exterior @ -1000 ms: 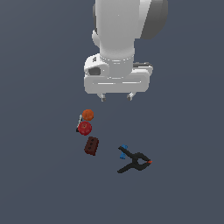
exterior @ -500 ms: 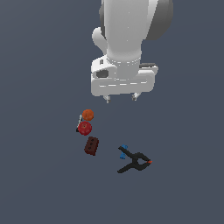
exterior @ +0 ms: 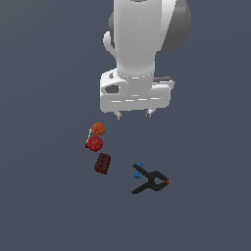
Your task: Pick up a designated object from a clutter of objects.
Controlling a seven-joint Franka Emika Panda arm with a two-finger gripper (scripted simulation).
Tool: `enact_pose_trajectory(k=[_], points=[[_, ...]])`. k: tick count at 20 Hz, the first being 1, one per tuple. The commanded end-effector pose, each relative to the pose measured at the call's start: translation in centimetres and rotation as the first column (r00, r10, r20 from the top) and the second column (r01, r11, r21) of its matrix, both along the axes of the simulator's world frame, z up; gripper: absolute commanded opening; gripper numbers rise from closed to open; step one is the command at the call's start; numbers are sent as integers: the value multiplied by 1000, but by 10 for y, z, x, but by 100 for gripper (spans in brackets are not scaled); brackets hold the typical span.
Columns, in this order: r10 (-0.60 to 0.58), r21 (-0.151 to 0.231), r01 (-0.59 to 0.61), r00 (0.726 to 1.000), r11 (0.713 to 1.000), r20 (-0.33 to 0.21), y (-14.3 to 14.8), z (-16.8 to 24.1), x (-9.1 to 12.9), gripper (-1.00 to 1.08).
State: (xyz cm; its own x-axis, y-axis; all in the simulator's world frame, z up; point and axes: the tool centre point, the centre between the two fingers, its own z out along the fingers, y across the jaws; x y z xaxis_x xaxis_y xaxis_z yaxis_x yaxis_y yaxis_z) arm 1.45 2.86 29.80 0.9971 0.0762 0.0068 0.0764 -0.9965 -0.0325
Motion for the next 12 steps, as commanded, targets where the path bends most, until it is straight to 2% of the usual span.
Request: enact_pose_trajectory(k=[1, 7, 12], points=[[-15, 1, 15, 1000, 1000, -1, -6, -10, 5, 100], [-71, 3, 71, 997, 997, -3, -28, -48, 24, 100], [-138, 0, 138, 990, 990, -5, -57, -95, 41, 100]])
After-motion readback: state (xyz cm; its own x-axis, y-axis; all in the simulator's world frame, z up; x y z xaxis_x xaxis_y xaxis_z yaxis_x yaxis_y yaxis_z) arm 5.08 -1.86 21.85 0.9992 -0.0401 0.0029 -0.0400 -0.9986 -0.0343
